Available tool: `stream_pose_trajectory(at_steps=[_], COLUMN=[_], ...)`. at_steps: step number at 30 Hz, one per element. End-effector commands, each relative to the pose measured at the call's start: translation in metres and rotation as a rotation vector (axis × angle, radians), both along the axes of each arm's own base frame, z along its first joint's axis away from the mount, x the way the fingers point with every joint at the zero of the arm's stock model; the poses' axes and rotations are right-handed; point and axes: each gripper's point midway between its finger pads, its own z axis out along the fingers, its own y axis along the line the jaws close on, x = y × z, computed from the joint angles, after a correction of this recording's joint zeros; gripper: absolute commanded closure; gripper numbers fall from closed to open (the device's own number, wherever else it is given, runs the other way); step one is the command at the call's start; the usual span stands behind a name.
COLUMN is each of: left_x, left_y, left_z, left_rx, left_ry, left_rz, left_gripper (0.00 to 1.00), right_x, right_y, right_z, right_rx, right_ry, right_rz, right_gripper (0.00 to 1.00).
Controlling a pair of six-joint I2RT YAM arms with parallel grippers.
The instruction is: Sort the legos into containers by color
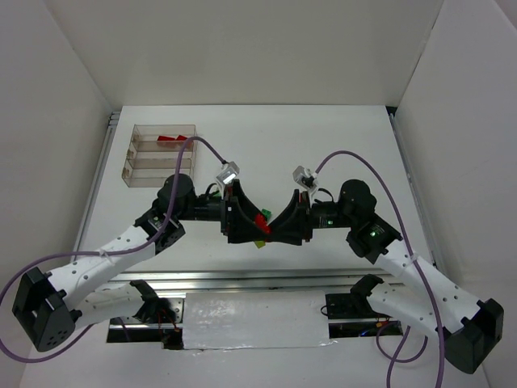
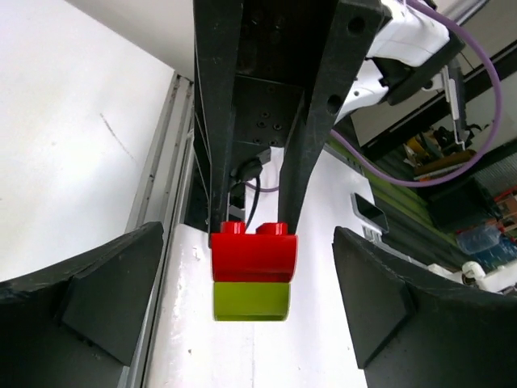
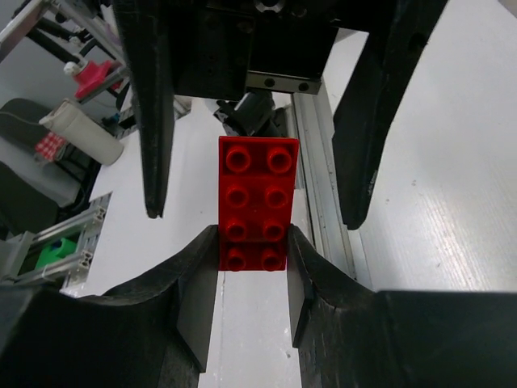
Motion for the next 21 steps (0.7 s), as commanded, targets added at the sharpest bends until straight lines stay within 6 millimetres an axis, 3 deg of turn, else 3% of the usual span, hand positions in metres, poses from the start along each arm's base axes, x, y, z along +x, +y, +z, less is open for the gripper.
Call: stream_pose_trajectory(at_steps=[1,6,8,9,14,15,17,19,20,21], left_x=[0.012,0.006,0.004,0.003,0.002,0.002,0.002,0.002,0.002,0.002], left_y=[-0.002,0.002,0.004,0.004,0.001,0.000,-0.002,-0.003,-0.003,-0.003], left_z=[0.023,0.022,0.018,0.019,0.012,0.012,0.010,0.010,0.011,0.011], left_rx=[-0.020,-0.021,-0.026,-0.039,-0.033,-0.033,-0.034,-0.038,-0.041,-0.039], left_ry=[-0.082,-0.105,-0.104,-0.106,-0.089,-0.085,-0.083,-0.082,-0.085,-0.088], left_rz=[0.061,0.051,0.048,0.045,0.020,0.015,0.001,-0.008,-0.009,-0.009], left_gripper=[0.01,0.01,0.07,0.14,0.17,0.21,0.36,0.63,0.94,1.00], right_x=[0.010,0.031,0.031,0.029,0.024,0.024,0.025,0.024,0.024,0.024], right_y=[-0.001,-0.013,-0.014,-0.015,-0.014,-0.014,-0.015,-0.016,-0.015,-0.015], right_z=[0.014,0.023,0.028,0.031,0.038,0.039,0.040,0.041,0.041,0.040], right_rx=[0.057,0.101,0.120,0.128,0.147,0.151,0.155,0.156,0.152,0.148], right_ry=[-0.089,-0.105,-0.113,-0.118,-0.117,-0.121,-0.122,-0.128,-0.125,-0.126], right_rz=[-0.067,-0.243,-0.257,-0.253,-0.226,-0.224,-0.233,-0.233,-0.231,-0.229], right_gripper=[1.00,1.00,1.00,1.00,1.00,1.00,1.00,1.00,1.00,1.00])
